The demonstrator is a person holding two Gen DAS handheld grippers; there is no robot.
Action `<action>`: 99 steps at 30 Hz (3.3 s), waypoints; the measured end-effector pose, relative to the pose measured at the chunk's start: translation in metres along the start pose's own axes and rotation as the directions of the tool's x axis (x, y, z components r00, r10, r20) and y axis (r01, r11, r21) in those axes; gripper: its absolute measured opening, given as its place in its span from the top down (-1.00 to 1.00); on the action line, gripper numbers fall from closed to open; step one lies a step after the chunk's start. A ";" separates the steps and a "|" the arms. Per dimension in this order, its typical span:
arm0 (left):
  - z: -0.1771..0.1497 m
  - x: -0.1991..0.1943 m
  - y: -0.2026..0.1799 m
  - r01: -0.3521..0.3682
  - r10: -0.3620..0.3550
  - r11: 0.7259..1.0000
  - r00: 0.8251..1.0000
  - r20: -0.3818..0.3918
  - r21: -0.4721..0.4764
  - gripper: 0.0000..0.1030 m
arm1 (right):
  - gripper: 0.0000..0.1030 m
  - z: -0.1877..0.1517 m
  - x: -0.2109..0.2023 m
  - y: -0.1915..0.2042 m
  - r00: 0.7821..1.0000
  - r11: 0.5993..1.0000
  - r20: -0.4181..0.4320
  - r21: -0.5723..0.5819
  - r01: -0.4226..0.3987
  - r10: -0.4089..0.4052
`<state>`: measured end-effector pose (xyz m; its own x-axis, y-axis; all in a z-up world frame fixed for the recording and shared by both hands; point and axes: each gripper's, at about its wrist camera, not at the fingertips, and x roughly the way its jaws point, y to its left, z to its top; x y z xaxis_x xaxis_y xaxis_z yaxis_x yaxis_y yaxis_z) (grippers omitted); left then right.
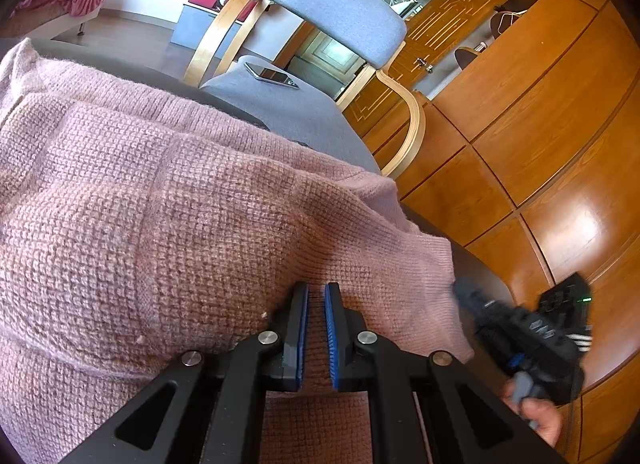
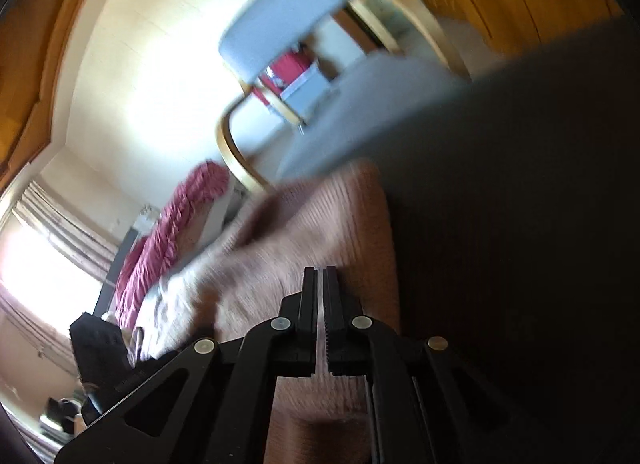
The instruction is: Fold clothes
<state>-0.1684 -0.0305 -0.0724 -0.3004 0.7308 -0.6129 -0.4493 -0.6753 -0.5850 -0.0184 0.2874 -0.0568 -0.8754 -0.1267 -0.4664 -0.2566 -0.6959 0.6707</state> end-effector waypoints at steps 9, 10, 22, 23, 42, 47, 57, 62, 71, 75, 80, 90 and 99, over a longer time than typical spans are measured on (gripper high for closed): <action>0.000 0.001 -0.001 0.003 -0.003 1.000 1.000 0.001 -0.003 0.84 | 0.92 0.009 0.048 0.007 0.990 0.995 -0.100 -0.004 0.103 -0.103; 0.000 0.001 -0.001 0.004 -0.004 1.000 1.000 0.001 -0.004 0.84 | 0.98 0.004 0.053 0.001 0.989 0.994 -0.099 0.001 0.113 -0.113; -0.001 0.001 0.000 0.008 -0.008 1.000 1.000 0.000 -0.008 0.84 | 0.95 0.009 0.037 -0.031 0.999 0.987 0.029 0.162 0.016 -0.021; -0.001 0.001 0.000 0.009 -0.009 1.000 1.000 0.001 -0.008 0.84 | 0.94 0.009 0.032 -0.028 1.000 0.988 0.024 0.154 0.011 -0.015; -0.001 0.001 0.001 0.013 -0.013 1.000 1.000 0.000 -0.012 0.84 | -0.24 -0.057 -0.040 -0.001 0.962 0.957 -0.054 -0.127 0.259 -0.268; -0.001 0.001 0.002 0.015 -0.015 1.000 1.000 -0.001 -0.014 0.84 | 0.06 -0.062 -0.031 0.024 0.933 0.909 -0.081 -0.267 0.320 -0.352; 0.000 0.000 0.004 0.020 -0.020 1.000 1.000 -0.003 -0.017 0.84 | 0.89 -0.066 -0.015 0.035 0.905 0.856 -0.053 -0.351 0.379 -0.422; 0.000 0.000 0.004 0.023 -0.023 1.000 1.000 -0.003 -0.020 0.84 | 0.90 -0.070 -0.016 0.056 0.830 0.708 0.075 -0.483 0.515 -0.553; 0.000 -0.001 0.004 0.009 -0.009 1.000 1.000 0.001 -0.005 0.84 | 0.86 -0.057 -0.025 0.025 0.896 0.849 -0.023 -0.331 0.412 -0.444; 0.001 -0.002 0.004 0.005 -0.005 1.000 1.000 0.003 0.000 0.84 | 0.76 -0.055 -0.035 0.004 0.937 0.928 -0.087 -0.196 0.317 -0.339; 0.001 -0.002 0.004 -0.003 0.003 1.000 1.000 0.005 0.005 0.84 | 0.38 -0.069 -0.040 0.009 0.953 0.950 -0.137 -0.203 0.239 -0.269; 0.001 0.002 -0.011 -0.100 0.100 0.993 0.995 0.002 0.066 0.84 | 0.22 -0.088 -0.044 0.029 0.944 0.944 -0.216 -0.271 0.189 -0.251; -0.001 -0.004 -0.019 -0.142 0.145 0.982 0.989 -0.013 0.126 0.82 | 0.91 -0.103 -0.044 0.056 0.909 0.843 -0.141 -0.450 0.294 -0.392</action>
<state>-0.1580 -0.0204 -0.0592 -0.3512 0.6241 -0.6980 -0.5047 -0.7541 -0.4203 0.0477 0.1817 -0.0584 -0.6371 0.0581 -0.7686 -0.2895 -0.9422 0.1687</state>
